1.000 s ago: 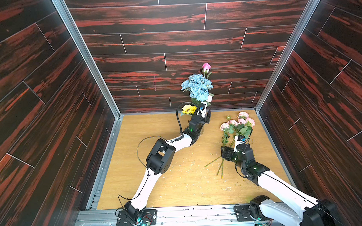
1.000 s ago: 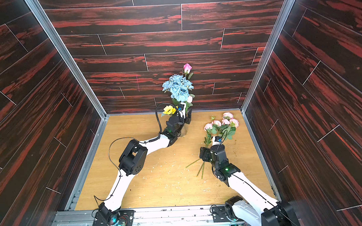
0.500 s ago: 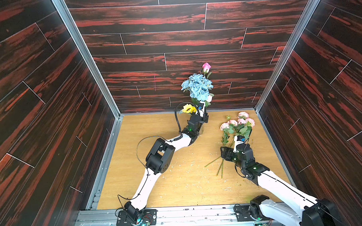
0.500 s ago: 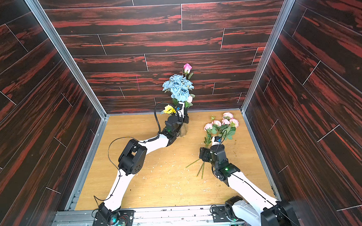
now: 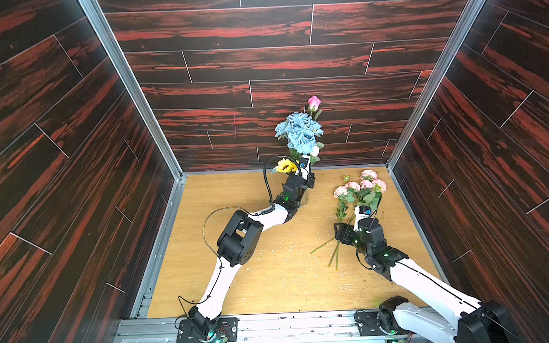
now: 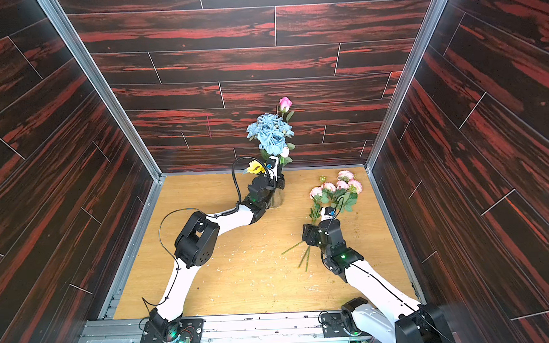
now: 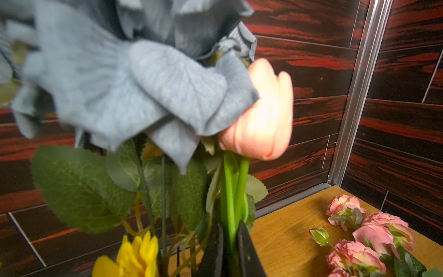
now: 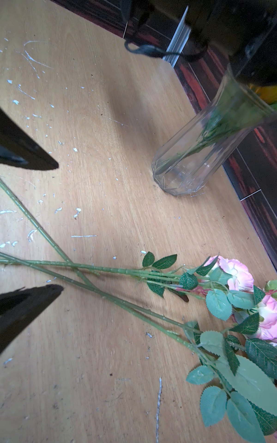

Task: Pick out pink flowers from the vase
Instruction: Pick up the flower from the vase.

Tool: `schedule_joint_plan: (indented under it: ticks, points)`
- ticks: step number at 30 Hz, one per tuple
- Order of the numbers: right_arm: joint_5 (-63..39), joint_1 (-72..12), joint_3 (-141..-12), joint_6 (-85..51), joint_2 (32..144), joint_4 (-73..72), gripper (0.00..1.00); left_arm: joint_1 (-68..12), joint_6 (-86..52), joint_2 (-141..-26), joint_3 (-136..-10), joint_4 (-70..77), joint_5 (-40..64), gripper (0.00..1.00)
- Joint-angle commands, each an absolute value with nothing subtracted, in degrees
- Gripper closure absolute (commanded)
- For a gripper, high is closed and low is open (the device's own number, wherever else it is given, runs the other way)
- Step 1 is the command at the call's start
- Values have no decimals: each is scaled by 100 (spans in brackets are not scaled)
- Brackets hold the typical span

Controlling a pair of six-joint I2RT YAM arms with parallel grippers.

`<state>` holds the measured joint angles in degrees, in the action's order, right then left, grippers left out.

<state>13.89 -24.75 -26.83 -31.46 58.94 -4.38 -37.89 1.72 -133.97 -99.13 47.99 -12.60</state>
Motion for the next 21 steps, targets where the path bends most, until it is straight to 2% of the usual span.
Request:
schedule_joint_plan:
  ticks: [1,10,21]
  points:
    - [1353,-2488,-2768,-3152,5929,-517,23,-3861,294,-12713,-9758,4971,-1179,86]
    - [1360,-2493,-2769,-3131,5962,-525,23,-4067,525,-12007,-9433,5045,-984,86]
    - [1399,-2489,-2751,-3080,5864,-527,23,-4223,475,-11249,-9667,5158,-539,87]
